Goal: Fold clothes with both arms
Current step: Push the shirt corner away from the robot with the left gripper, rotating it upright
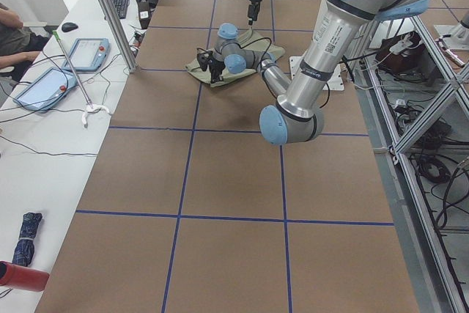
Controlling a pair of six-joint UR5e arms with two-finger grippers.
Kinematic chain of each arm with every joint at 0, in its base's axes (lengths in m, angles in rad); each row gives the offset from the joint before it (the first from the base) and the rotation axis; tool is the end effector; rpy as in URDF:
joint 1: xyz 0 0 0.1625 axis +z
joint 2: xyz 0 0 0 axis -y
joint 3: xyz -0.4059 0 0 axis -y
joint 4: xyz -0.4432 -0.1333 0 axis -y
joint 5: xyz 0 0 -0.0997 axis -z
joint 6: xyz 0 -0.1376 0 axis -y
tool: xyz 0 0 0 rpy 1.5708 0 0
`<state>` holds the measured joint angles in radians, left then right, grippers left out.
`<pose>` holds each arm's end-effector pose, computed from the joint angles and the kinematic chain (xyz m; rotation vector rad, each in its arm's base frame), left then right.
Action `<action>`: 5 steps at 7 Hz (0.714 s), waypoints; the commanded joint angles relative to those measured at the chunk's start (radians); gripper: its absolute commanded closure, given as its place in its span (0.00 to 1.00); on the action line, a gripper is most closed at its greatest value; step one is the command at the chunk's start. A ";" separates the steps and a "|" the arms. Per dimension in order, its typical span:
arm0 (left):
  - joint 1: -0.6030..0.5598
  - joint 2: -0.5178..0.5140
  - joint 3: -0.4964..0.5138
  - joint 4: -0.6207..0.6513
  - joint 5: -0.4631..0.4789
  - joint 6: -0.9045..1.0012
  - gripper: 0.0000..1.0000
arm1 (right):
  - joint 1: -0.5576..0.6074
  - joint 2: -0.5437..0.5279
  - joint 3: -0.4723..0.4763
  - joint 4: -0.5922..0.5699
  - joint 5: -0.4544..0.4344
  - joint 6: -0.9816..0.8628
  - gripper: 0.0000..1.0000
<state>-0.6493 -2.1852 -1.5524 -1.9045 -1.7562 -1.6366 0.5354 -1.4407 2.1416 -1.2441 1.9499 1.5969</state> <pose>0.5471 -0.5508 0.2464 0.1036 0.9512 -0.5746 -0.4330 -0.3526 0.2599 -0.0784 -1.0720 0.3120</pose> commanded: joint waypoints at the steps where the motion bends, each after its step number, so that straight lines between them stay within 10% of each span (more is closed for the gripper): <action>1: -0.055 -0.088 0.194 -0.152 0.024 0.033 1.00 | 0.001 0.014 -0.002 0.000 -0.005 0.000 0.00; 5: -0.101 -0.275 0.498 -0.363 0.163 0.136 1.00 | 0.001 0.014 -0.003 0.000 -0.014 0.000 0.00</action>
<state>-0.7374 -2.4259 -1.1071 -2.1954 -1.6420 -1.5331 0.5368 -1.4267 2.1389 -1.2447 1.9374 1.5969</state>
